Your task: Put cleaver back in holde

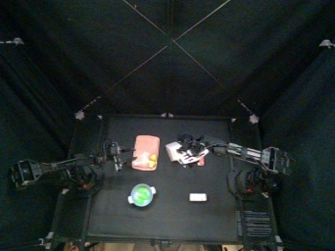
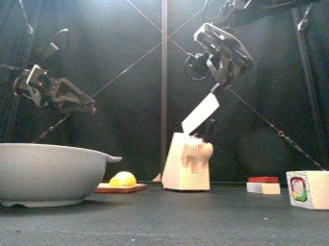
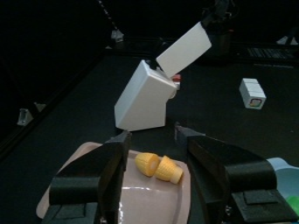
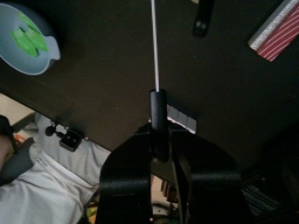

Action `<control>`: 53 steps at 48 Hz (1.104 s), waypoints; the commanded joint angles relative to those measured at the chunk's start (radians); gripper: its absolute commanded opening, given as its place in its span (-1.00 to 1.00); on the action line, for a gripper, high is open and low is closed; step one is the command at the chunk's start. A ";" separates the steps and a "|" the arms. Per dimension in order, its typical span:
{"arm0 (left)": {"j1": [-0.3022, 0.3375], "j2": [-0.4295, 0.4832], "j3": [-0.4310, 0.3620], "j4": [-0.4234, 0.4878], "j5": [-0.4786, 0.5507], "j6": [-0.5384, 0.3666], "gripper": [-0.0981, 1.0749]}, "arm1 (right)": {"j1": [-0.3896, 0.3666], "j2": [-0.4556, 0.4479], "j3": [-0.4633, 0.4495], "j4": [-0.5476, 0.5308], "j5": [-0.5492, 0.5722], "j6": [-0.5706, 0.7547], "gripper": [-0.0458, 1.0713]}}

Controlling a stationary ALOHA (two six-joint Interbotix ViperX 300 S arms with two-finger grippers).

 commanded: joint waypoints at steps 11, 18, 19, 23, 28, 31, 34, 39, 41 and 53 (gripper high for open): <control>0.002 0.000 -0.009 0.000 -0.006 0.003 0.58 | -0.012 -0.006 -0.031 0.000 0.015 -0.005 -0.14; 0.003 0.002 -0.008 0.000 -0.005 0.005 0.58 | -0.012 -0.008 -0.055 -0.005 0.044 0.002 -0.14; 0.003 0.000 -0.008 0.000 -0.005 0.005 0.58 | -0.012 -0.008 -0.060 -0.006 0.048 0.002 -0.14; 0.003 0.000 -0.008 0.000 -0.006 0.005 0.58 | -0.012 -0.009 -0.072 -0.008 0.058 0.003 -0.14; 0.003 0.002 -0.008 0.000 -0.005 0.005 0.58 | -0.011 0.002 -0.080 -0.006 0.060 0.000 -0.14; 0.003 0.000 -0.008 0.002 -0.006 0.005 0.58 | -0.011 0.009 -0.084 -0.008 0.060 -0.005 -0.14; 0.003 0.002 -0.006 0.000 -0.005 0.005 0.58 | -0.012 0.017 -0.084 -0.008 0.060 -0.005 -0.14; 0.002 0.002 -0.008 0.000 -0.006 0.005 0.58 | -0.017 0.025 -0.087 -0.009 0.060 -0.006 -0.14; 0.003 0.000 -0.008 0.000 -0.005 0.005 0.58 | -0.020 0.026 -0.091 -0.009 0.060 -0.006 -0.14; 0.003 0.002 -0.006 0.000 -0.006 0.005 0.58 | -0.025 0.025 -0.094 -0.017 0.087 -0.006 -0.14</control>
